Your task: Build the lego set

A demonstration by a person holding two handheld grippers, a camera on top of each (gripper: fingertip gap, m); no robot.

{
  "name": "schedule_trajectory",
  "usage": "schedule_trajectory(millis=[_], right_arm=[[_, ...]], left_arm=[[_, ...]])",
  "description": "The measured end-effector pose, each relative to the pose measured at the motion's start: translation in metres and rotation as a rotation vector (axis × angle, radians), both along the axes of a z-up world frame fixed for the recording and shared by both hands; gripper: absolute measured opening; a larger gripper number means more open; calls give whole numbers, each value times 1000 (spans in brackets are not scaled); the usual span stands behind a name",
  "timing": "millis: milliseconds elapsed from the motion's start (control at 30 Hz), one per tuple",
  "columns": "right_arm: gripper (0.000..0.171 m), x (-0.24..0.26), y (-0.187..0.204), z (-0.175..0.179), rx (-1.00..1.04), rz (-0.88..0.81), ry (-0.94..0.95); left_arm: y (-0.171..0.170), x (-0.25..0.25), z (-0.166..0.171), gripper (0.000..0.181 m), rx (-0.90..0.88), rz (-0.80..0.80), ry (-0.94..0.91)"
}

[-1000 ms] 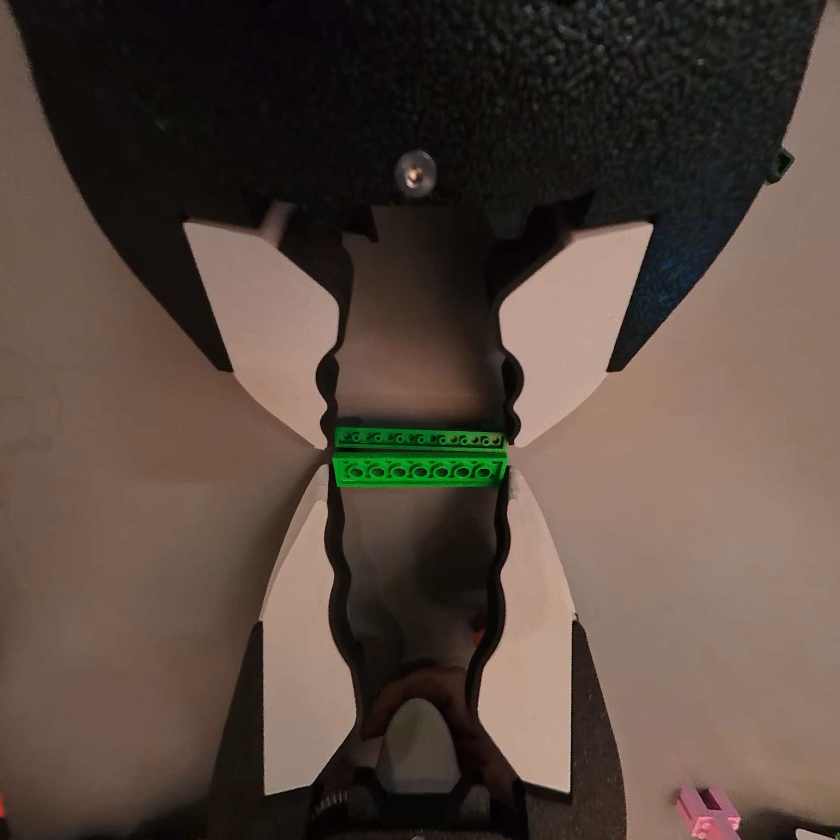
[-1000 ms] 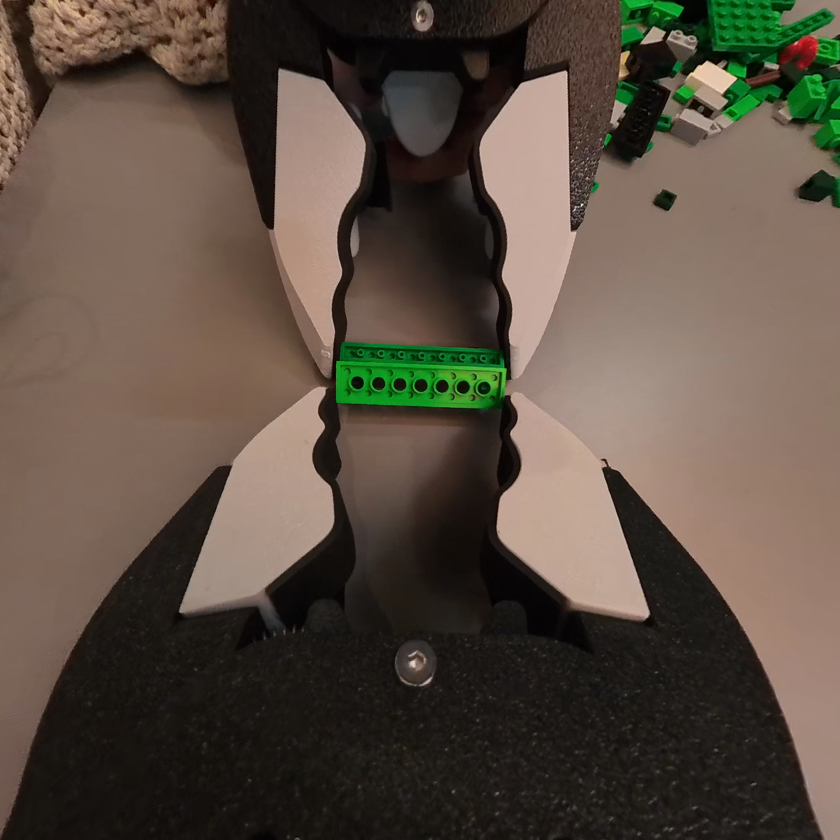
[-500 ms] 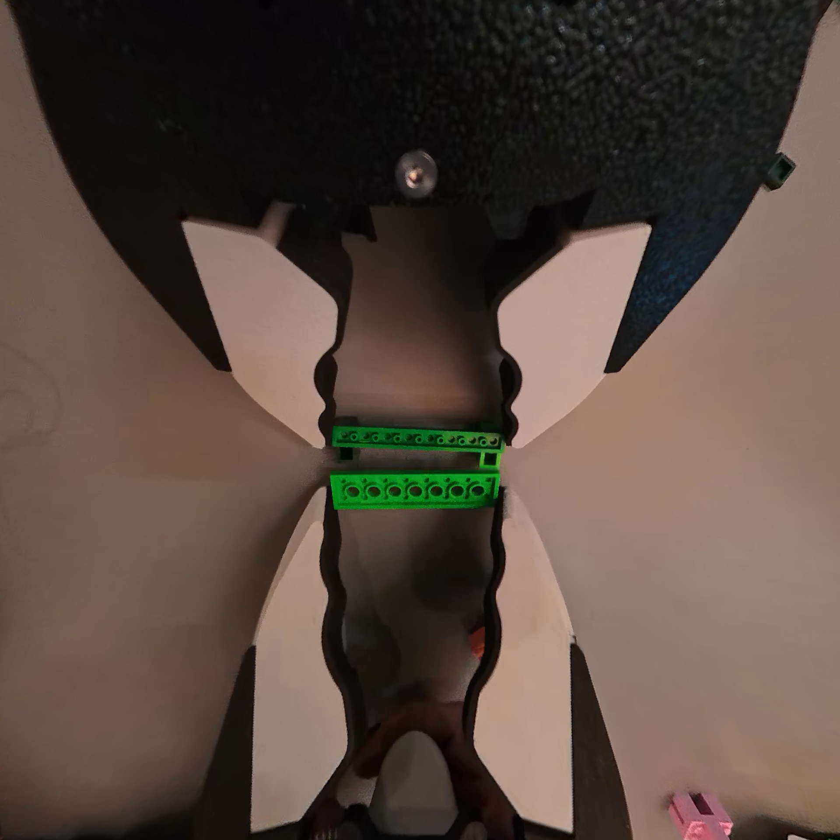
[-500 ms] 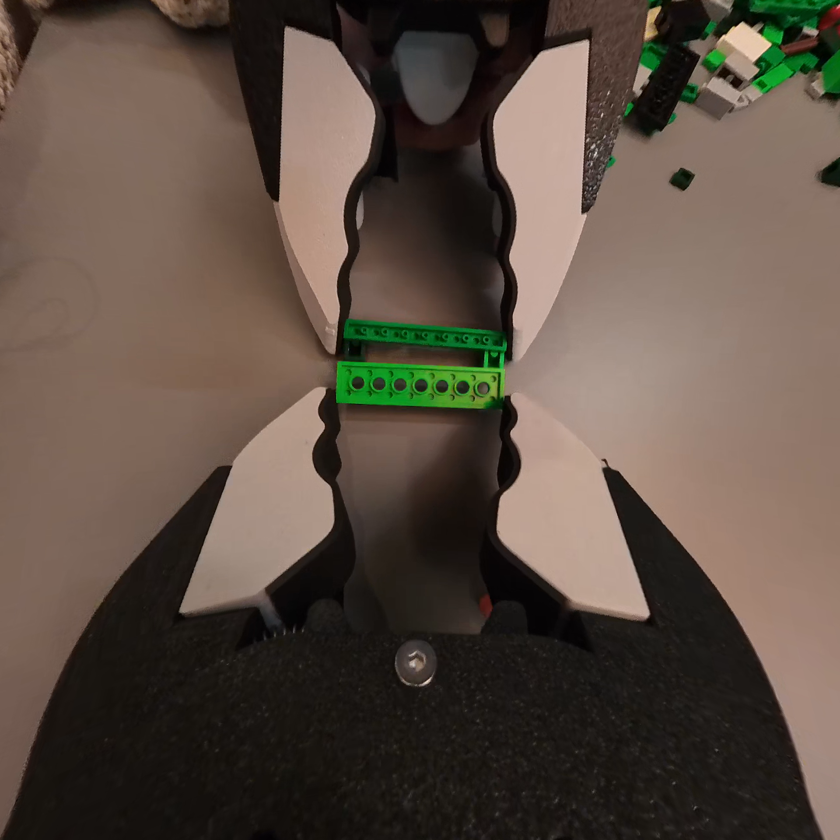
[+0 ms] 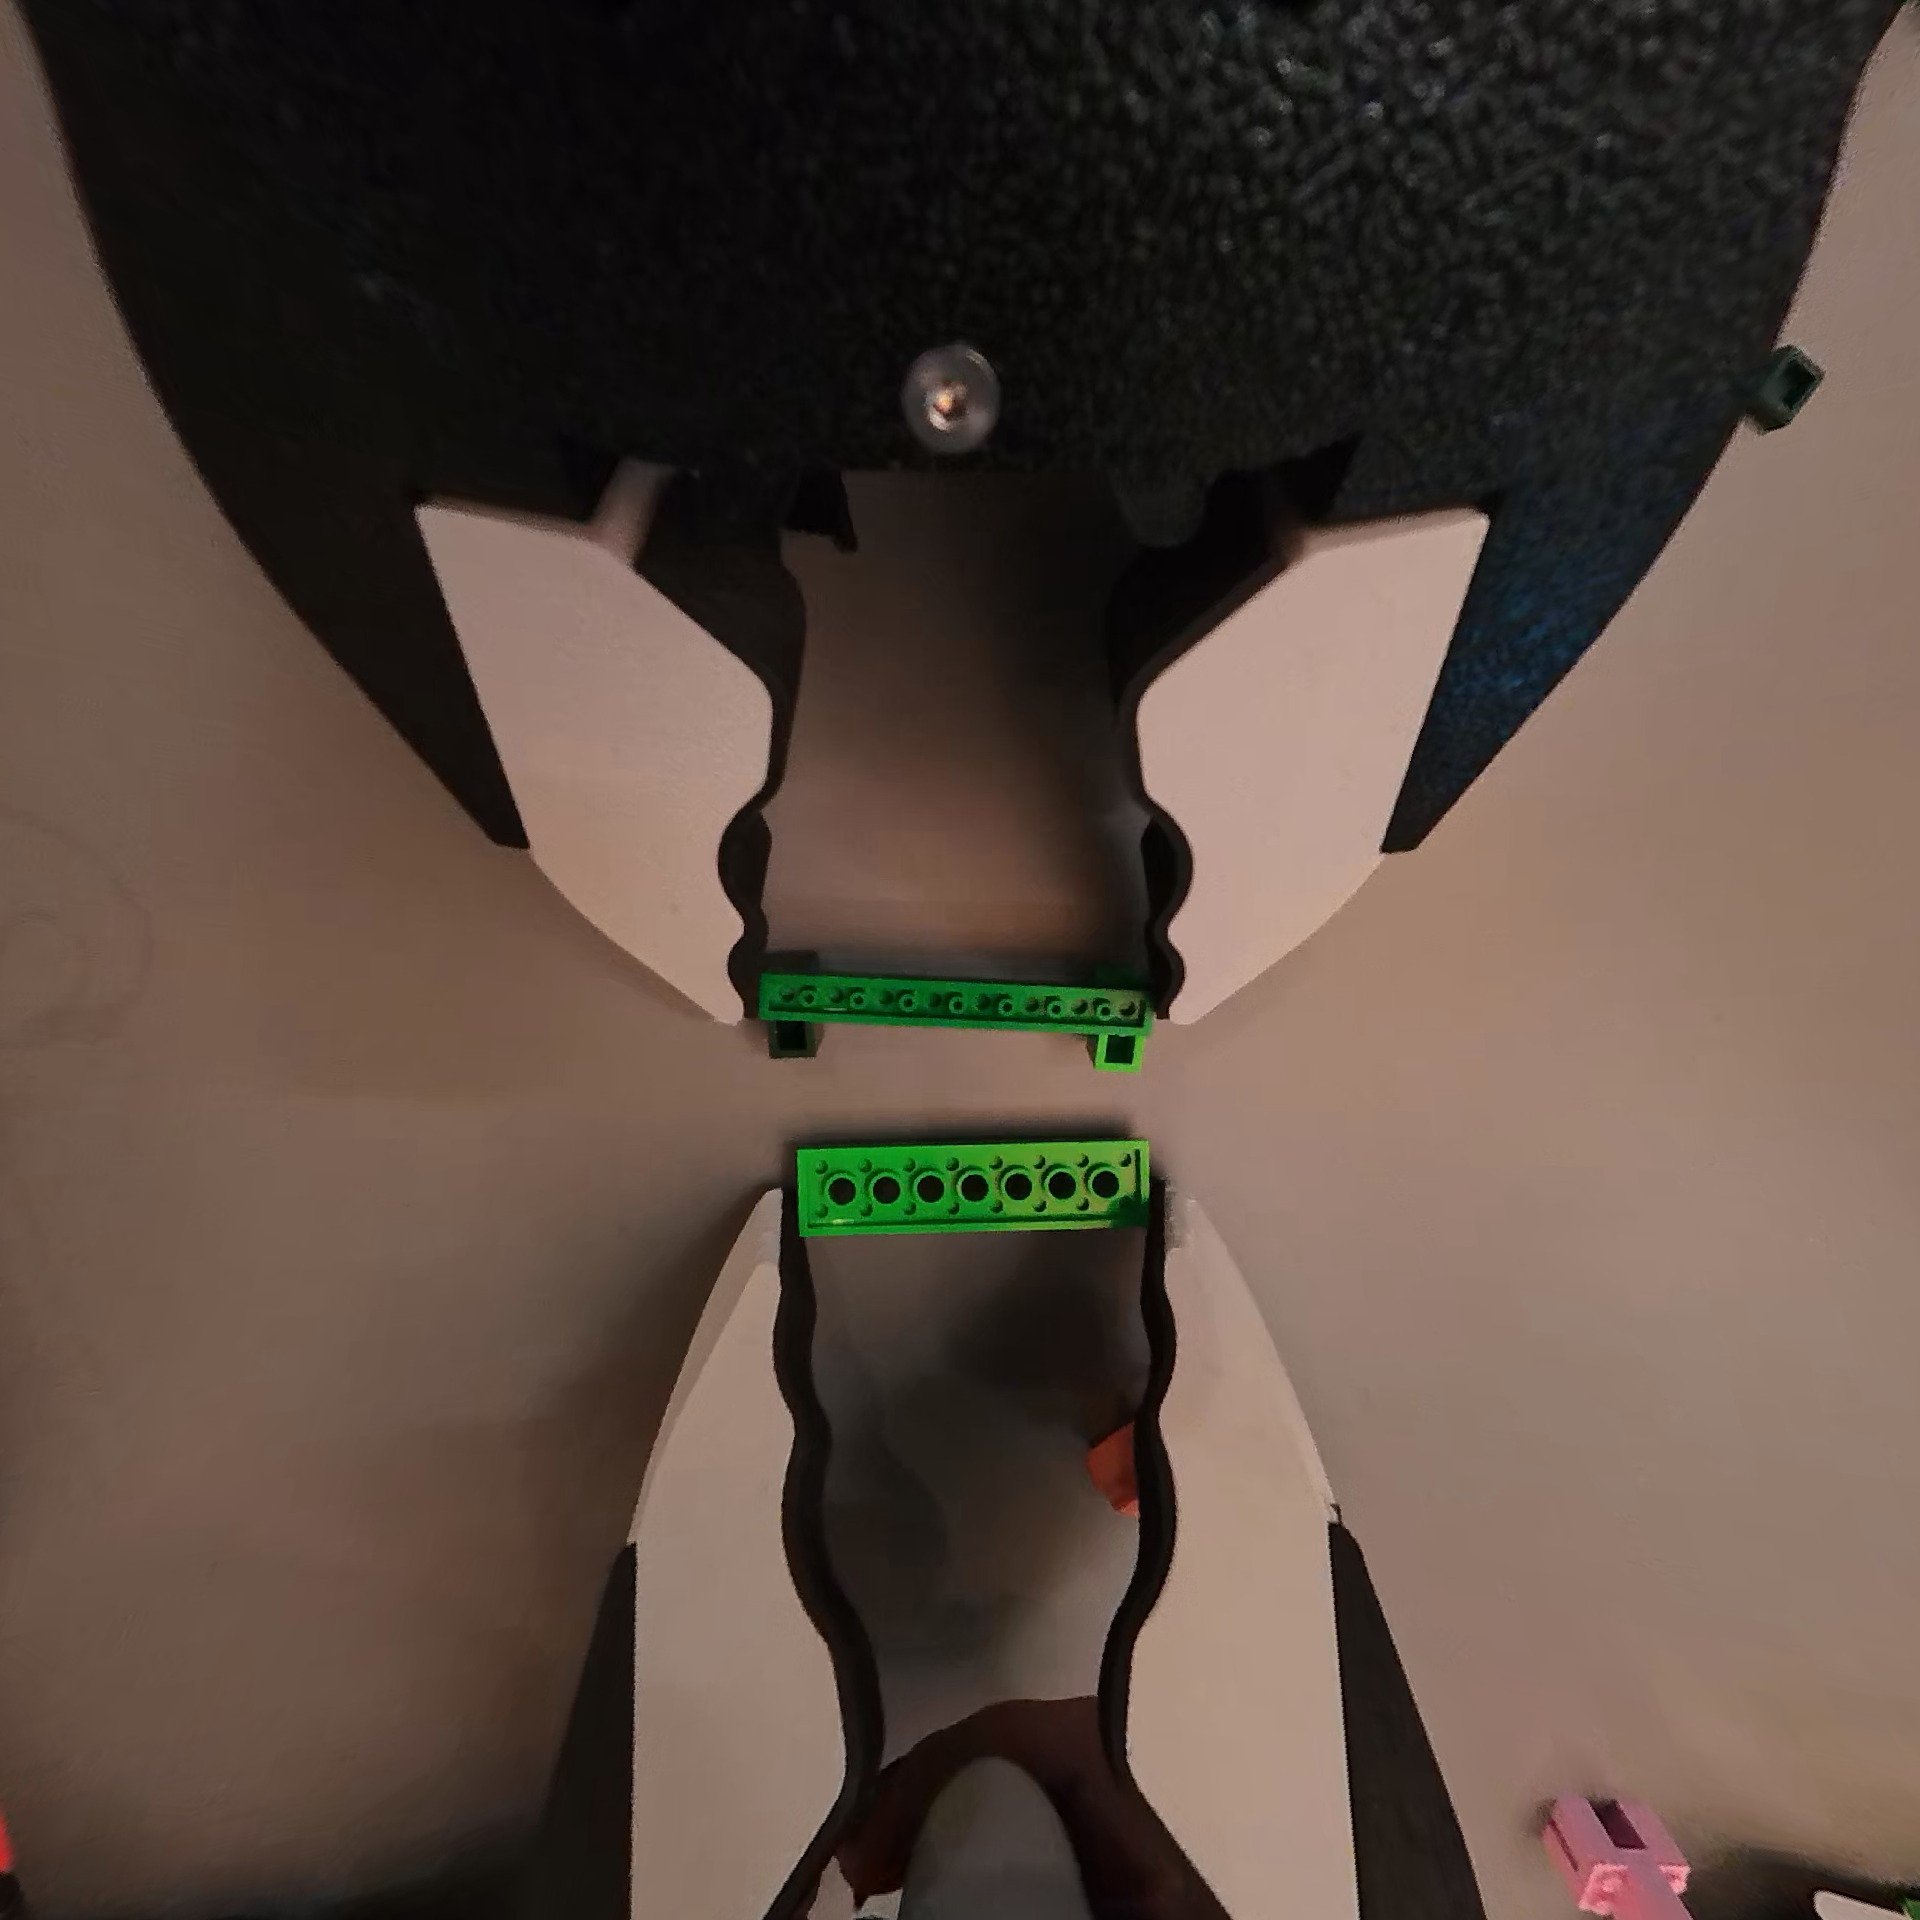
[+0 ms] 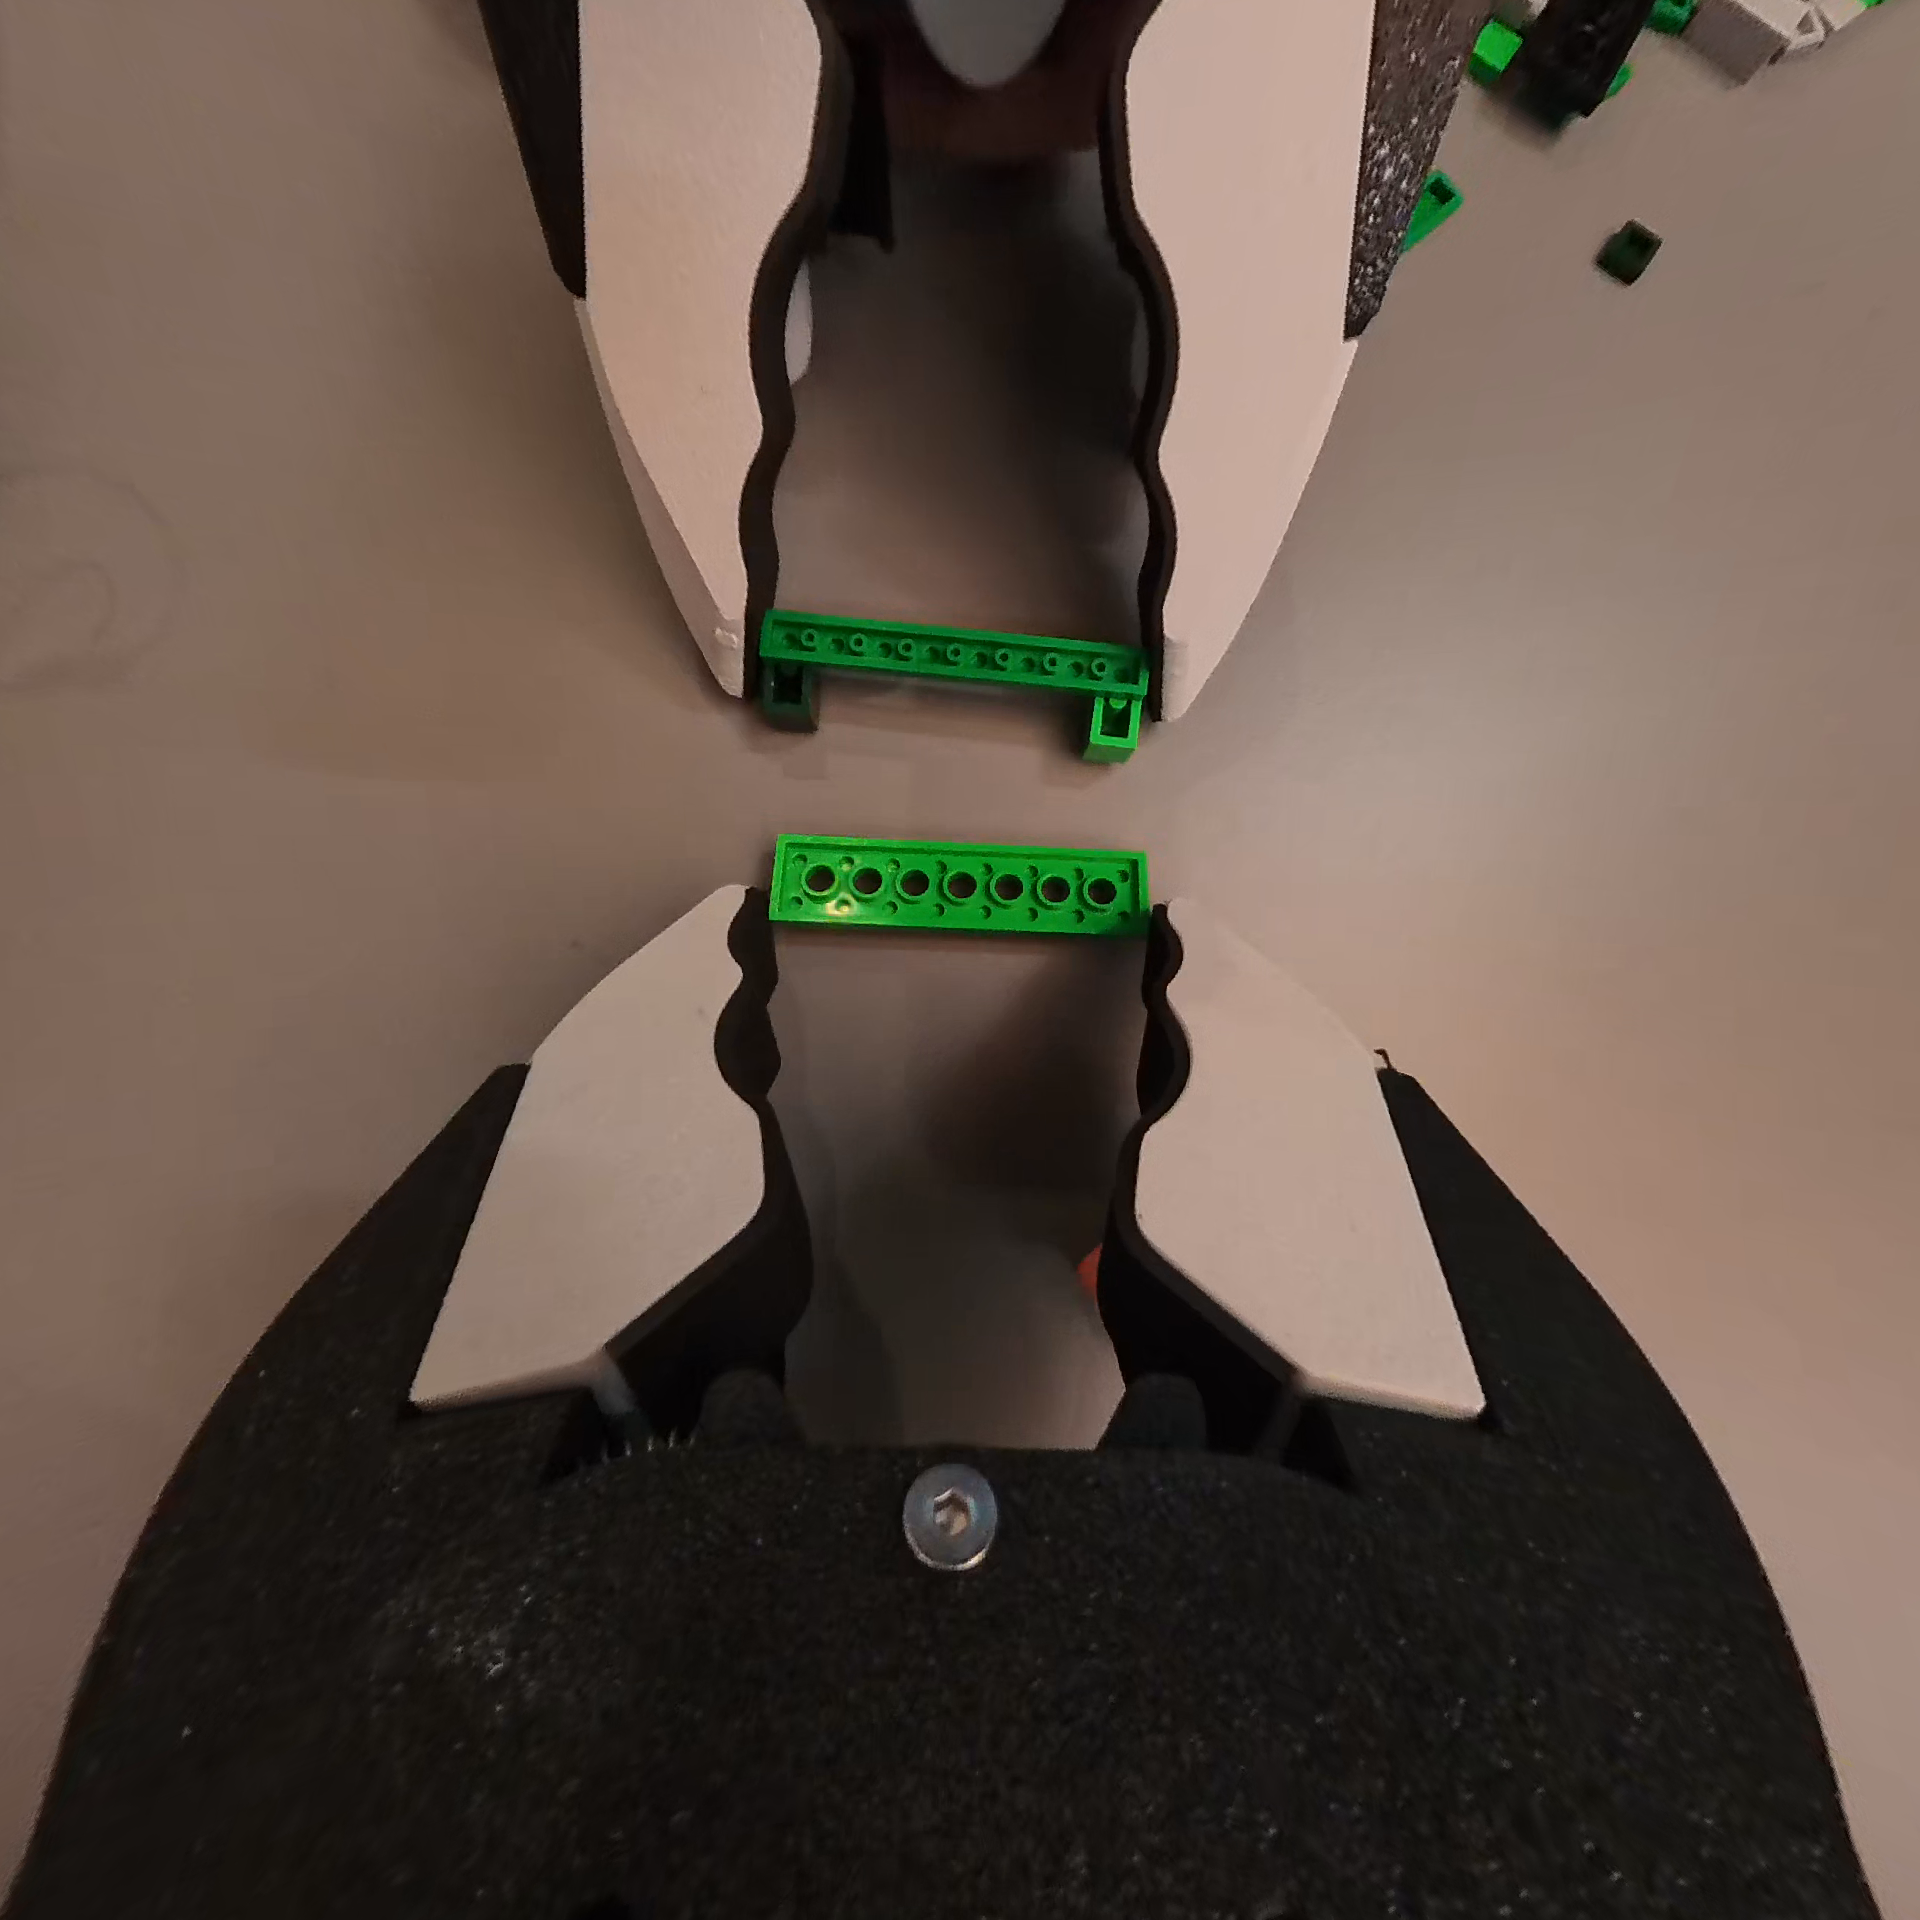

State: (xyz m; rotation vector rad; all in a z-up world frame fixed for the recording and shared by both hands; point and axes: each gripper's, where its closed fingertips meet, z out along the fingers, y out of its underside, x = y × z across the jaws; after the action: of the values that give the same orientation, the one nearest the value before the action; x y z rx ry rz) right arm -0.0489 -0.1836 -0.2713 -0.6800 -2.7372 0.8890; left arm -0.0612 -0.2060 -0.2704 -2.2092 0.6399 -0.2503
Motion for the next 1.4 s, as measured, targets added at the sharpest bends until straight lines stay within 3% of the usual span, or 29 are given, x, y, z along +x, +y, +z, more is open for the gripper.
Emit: schedule_trajectory(millis=[733,967,1200,1400], right_arm=[[67,-9,-24,10,-93,-2,53],[67,-9,-22,9,-93,-8,56],[67,-9,-24,12,-112,-10,61],[68,-10,-23,14,-105,-1,89]], left_arm=[[3,-1,0,71,17,17,16],[2,-5,1,88,34,19,52],[-9,12,17,71,179,-163,166],[-12,17,14,66,180,-206,188]])
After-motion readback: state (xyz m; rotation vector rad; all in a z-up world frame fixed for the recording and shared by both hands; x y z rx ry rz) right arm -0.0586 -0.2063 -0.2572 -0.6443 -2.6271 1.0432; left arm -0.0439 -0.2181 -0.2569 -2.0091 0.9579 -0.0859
